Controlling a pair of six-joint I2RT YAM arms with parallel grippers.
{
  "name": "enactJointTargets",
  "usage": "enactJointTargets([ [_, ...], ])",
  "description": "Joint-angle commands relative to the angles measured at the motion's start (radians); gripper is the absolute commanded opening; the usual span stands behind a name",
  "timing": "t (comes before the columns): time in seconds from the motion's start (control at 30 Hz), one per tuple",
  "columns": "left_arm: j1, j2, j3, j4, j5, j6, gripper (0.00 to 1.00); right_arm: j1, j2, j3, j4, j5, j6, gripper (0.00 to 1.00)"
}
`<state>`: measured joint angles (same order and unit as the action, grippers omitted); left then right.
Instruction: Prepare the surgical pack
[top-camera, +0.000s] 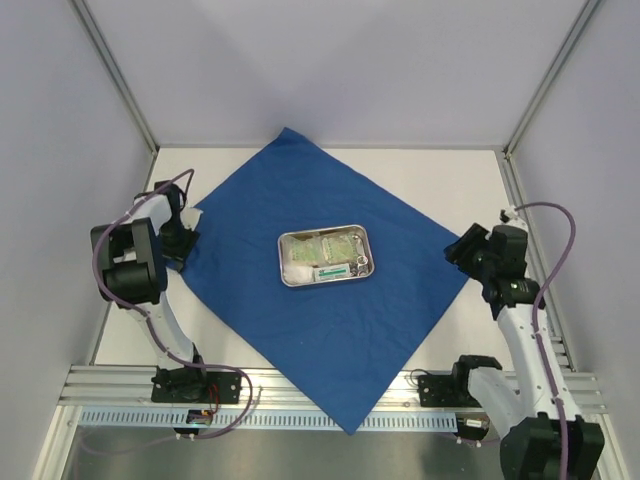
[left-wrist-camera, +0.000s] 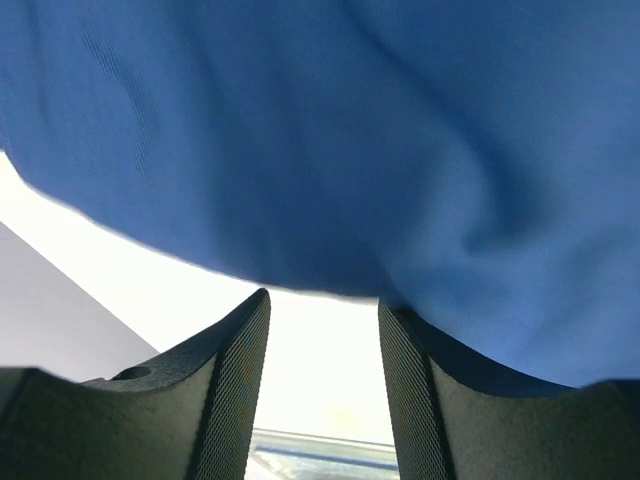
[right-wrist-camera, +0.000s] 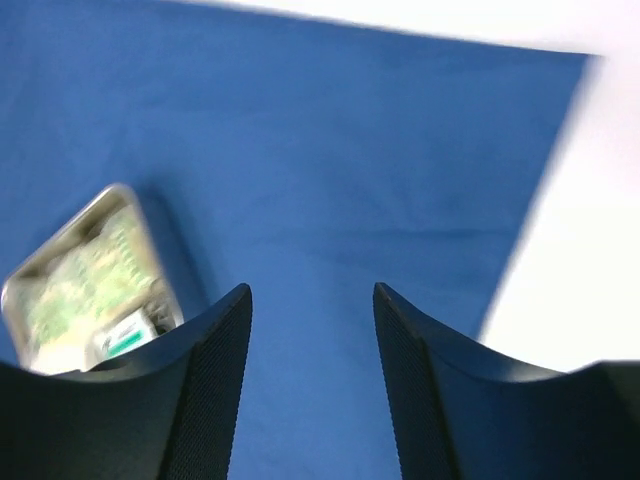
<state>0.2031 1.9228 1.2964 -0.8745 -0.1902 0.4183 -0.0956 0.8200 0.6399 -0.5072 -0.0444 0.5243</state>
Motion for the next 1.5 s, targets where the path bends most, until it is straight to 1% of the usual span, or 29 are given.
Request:
enactJointTargets([
  [0.0,-0.002,-0.165,-0.054,0.009,0.139,0.002,0.57,0.133,0.165,0.098,0.116,-0.191,-0.153,0.53],
  [0.03,-0.002,-0.195,-0.074,0.000,0.164,0.002,0.57,0.242,0.224,0.137,0.110,-0.186,-0.190,0.54],
  [0.07,-0.002,-0.252,-0.110,-0.018,0.197,0.001,0.57,0.294,0.349,0.226,0.072,-0.172,-0.222,0.54],
  [0.1,-0.002,-0.283,-0.132,-0.027,0.219,0.000,0.58,0.369,0.411,0.277,0.055,-0.175,-0.260,0.53],
  [0.17,-0.002,-0.344,-0.173,-0.049,0.245,0.002,0.58,0.413,0.526,0.348,0.045,-0.180,-0.262,0.50],
  [0.2,-0.002,-0.411,-0.216,-0.063,0.258,0.007,0.58,0.447,0.626,0.418,0.045,-0.158,-0.264,0.48],
  [0.23,-0.002,-0.442,-0.236,-0.070,0.262,0.008,0.58,0.461,0.672,0.447,0.044,-0.153,-0.268,0.47],
  [0.27,-0.002,-0.476,-0.258,-0.078,0.267,0.010,0.58,0.467,0.756,0.483,0.044,-0.156,-0.268,0.45],
  [0.3,-0.001,-0.540,-0.293,-0.086,0.270,0.011,0.58,0.473,0.793,0.530,0.042,-0.161,-0.265,0.45],
  [0.37,-0.002,-0.631,-0.348,-0.101,0.262,0.017,0.59,0.481,0.867,0.564,0.036,-0.137,-0.256,0.44],
  [0.47,-0.002,-0.721,-0.414,-0.112,0.222,0.027,0.60,0.488,0.909,0.587,0.045,-0.107,-0.270,0.43],
  [0.57,-0.002,-0.783,-0.471,-0.124,0.227,0.040,0.61,0.505,0.945,0.595,0.052,-0.111,-0.297,0.40],
  [0.63,-0.002,-0.804,-0.493,-0.132,0.225,0.036,0.61,0.522,0.965,0.587,0.056,-0.115,-0.311,0.35],
  [0.67,-0.002,-0.821,-0.503,-0.132,0.224,0.030,0.61,0.525,0.976,0.580,0.064,-0.130,-0.311,0.30],
  [0.77,-0.002,-0.846,-0.514,-0.123,0.196,0.020,0.61,0.545,0.993,0.555,0.104,-0.155,-0.307,0.24],
  [0.8,-0.002,-0.847,-0.514,-0.126,0.195,0.019,0.61,0.556,0.996,0.555,0.107,-0.153,-0.303,0.20],
  [0.87,-0.002,-0.852,-0.510,-0.129,0.196,0.017,0.61,0.565,0.999,0.554,0.114,-0.153,-0.303,0.15],
  [1.1,-0.002,-0.860,-0.517,-0.124,0.196,0.013,0.61,0.628,0.949,0.512,0.130,-0.134,-0.331,0.08],
  [1.2,-0.002,-0.855,-0.526,-0.123,0.195,0.014,0.61,0.631,0.932,0.489,0.139,-0.112,-0.325,0.08],
  [1.27,-0.002,-0.854,-0.529,-0.124,0.195,0.016,0.61,0.631,0.933,0.497,0.101,-0.083,-0.294,0.08],
  [1.33,-0.002,-0.854,-0.529,-0.126,0.195,0.017,0.62,0.629,0.923,0.491,0.090,-0.077,-0.277,0.08],
  [1.37,-0.002,-0.855,-0.532,-0.126,0.195,0.016,0.62,0.631,0.917,0.486,0.091,-0.075,-0.259,0.10],
  [1.4,-0.002,-0.857,-0.533,-0.127,0.195,0.016,0.62,0.631,0.909,0.481,0.093,-0.077,-0.254,0.13],
  [1.43,-0.002,-0.858,-0.533,-0.129,0.195,0.016,0.62,0.631,0.891,0.478,0.090,-0.080,-0.248,0.18],
  [1.47,-0.002,-0.860,-0.531,-0.129,0.196,0.014,0.62,0.631,0.878,0.480,0.084,-0.080,-0.245,0.31],
])
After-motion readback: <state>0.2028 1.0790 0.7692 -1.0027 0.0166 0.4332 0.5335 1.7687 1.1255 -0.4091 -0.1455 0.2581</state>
